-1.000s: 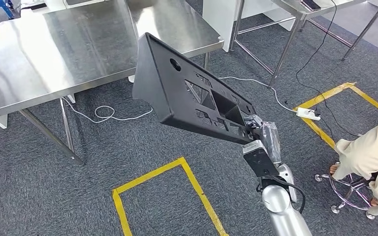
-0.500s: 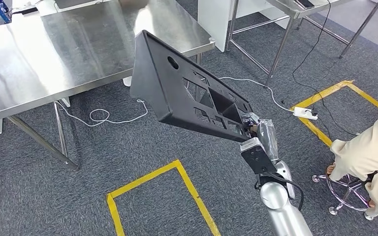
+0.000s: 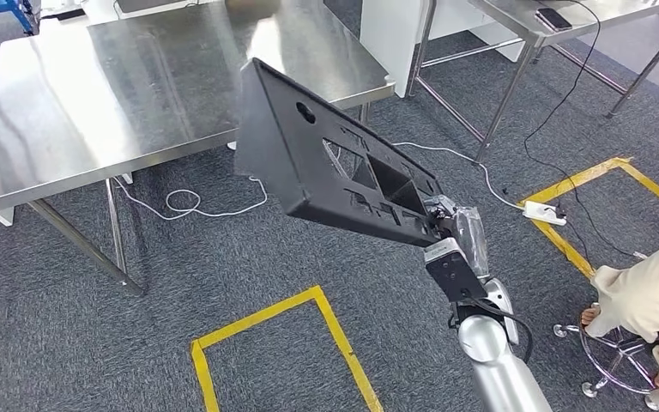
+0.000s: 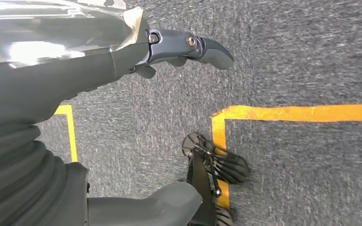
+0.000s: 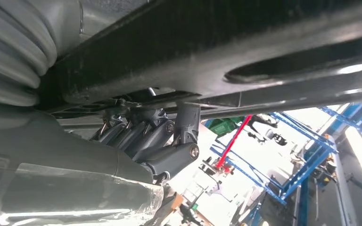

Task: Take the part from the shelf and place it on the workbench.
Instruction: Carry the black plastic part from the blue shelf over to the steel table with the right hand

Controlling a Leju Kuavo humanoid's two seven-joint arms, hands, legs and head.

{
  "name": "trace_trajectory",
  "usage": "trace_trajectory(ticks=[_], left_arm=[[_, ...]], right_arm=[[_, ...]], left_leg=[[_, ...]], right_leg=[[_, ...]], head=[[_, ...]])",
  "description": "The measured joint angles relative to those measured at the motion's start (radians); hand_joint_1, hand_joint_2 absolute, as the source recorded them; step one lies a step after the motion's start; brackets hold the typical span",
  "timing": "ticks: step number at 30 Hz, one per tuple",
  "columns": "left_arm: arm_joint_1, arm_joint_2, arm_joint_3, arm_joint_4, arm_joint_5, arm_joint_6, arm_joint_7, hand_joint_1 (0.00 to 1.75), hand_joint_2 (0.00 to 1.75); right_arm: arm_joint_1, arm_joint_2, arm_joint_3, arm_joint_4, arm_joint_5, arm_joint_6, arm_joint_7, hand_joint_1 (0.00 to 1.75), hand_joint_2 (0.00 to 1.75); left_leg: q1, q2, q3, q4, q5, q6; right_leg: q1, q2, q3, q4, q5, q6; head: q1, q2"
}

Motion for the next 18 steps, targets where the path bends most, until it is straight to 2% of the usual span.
trace_trajectory(ticks=[1, 2, 5, 6, 7, 9, 10, 11, 12, 14, 15, 16, 18], left_arm=[[0.000, 0.000, 0.000, 0.000, -0.002, -0.002, -0.002, 0.00, 1.75], [0.000, 0.000, 0.000, 0.000, -0.004, -0.004, -0.003, 0.00, 1.75], [0.001, 0.002, -0.001, 0.000, -0.010, -0.009, -0.005, 0.00, 1.75], [0.001, 0.002, -0.001, 0.000, -0.012, -0.011, -0.005, 0.00, 1.75], [0.001, 0.003, -0.001, 0.000, -0.015, -0.012, -0.006, 0.00, 1.75], [0.001, 0.003, -0.001, 0.000, -0.019, -0.014, -0.006, 0.00, 1.75], [0.002, 0.003, -0.001, 0.000, -0.020, -0.014, -0.006, 0.00, 1.75], [0.002, 0.004, -0.001, 0.000, -0.021, -0.014, -0.006, 0.00, 1.75], [0.003, 0.004, -0.001, 0.000, -0.021, -0.014, -0.006, 0.00, 1.75], [0.003, 0.005, -0.001, 0.000, -0.021, -0.014, -0.006, 0.00, 1.75], [0.002, 0.006, -0.001, 0.000, -0.021, -0.014, -0.006, 0.00, 1.75], [0.002, 0.006, -0.001, 0.000, -0.021, -0.014, -0.005, 0.00, 1.75], [0.001, 0.008, -0.001, 0.000, -0.021, -0.014, -0.005, 0.00, 1.75]], right_arm=[[-0.001, -0.002, 0.000, 0.002, -0.003, 0.000, 0.000, 1.75, 1.75], [-0.003, -0.003, 0.001, 0.003, -0.006, -0.001, 0.000, 1.75, 1.75], [-0.004, -0.008, 0.001, 0.006, -0.013, -0.005, -0.001, 1.75, 1.75], [-0.004, -0.010, 0.000, 0.006, -0.015, -0.008, -0.001, 1.75, 1.75], [-0.004, -0.011, 0.000, 0.006, -0.017, -0.011, -0.001, 1.75, 1.75], [0.000, -0.012, 0.000, 0.006, -0.021, -0.016, -0.001, 1.75, 1.75], [0.003, -0.013, 0.000, 0.006, -0.023, -0.017, -0.001, 1.75, 1.75], [0.006, -0.014, 0.000, 0.006, -0.024, -0.018, -0.001, 1.75, 1.75], [0.010, -0.014, 0.000, 0.006, -0.024, -0.019, -0.001, 1.75, 1.75], [0.013, -0.015, 0.000, 0.006, -0.025, -0.019, -0.001, 1.75, 1.75], [0.013, -0.016, 0.000, 0.006, -0.025, -0.020, -0.001, 1.75, 1.75], [0.012, -0.016, 0.000, 0.006, -0.025, -0.021, -0.002, 1.75, 1.75], [0.012, -0.016, 0.000, 0.006, -0.025, -0.021, -0.002, 1.75, 1.75]], left_leg=[[-0.002, -0.002, 0.002, 0.007, -0.011, -0.006], [-0.004, -0.003, 0.003, 0.012, -0.021, -0.012], [0.005, 0.001, 0.004, 0.031, -0.046, -0.029], [0.008, 0.004, -0.009, 0.060, -0.063, -0.035], [0.011, 0.007, -0.033, 0.108, -0.090, -0.041], [0.013, 0.010, -0.111, 0.242, -0.148, -0.049], [0.013, 0.011, -0.146, 0.291, -0.158, -0.051], [0.014, 0.011, -0.165, 0.307, -0.147, -0.051], [0.014, 0.011, -0.162, 0.279, -0.114, -0.048], [0.013, 0.012, -0.109, 0.144, -0.025, -0.038], [0.011, 0.013, -0.082, 0.084, 0.005, -0.033], [0.008, 0.013, -0.064, 0.048, 0.019, -0.027], [0.000, 0.013, -0.058, 0.034, 0.017, -0.016]], right_leg=[[-0.003, 0.000, 0.020, -0.043, 0.018, -0.004], [-0.003, -0.001, 0.030, -0.063, 0.025, -0.013], [-0.006, 0.001, 0.040, -0.067, 0.025, -0.045], [-0.008, 0.002, 0.043, -0.068, 0.024, -0.052], [-0.009, 0.003, 0.045, -0.068, 0.022, -0.058], [-0.004, 0.003, 0.050, -0.068, 0.015, -0.067], [-0.002, 0.003, 0.052, -0.067, 0.012, -0.069], [0.000, 0.003, 0.055, -0.067, 0.008, -0.070], [0.001, 0.004, 0.061, -0.067, 0.004, -0.069], [0.003, 0.005, 0.076, -0.068, -0.006, -0.065], [0.005, 0.005, 0.083, -0.069, -0.011, -0.061], [0.006, 0.005, 0.088, -0.071, -0.015, -0.057], [0.008, 0.005, 0.092, -0.075, -0.021, -0.046]], head=[[-0.002, 0.000], [-0.004, 0.000], [-0.012, 0.000], [-0.013, 0.000], [-0.015, 0.000], [-0.016, 0.000], [-0.016, 0.000], [-0.016, 0.000], [-0.016, 0.000], [-0.016, 0.000], [-0.015, 0.000], [-0.016, 0.000], [-0.016, 0.000]])
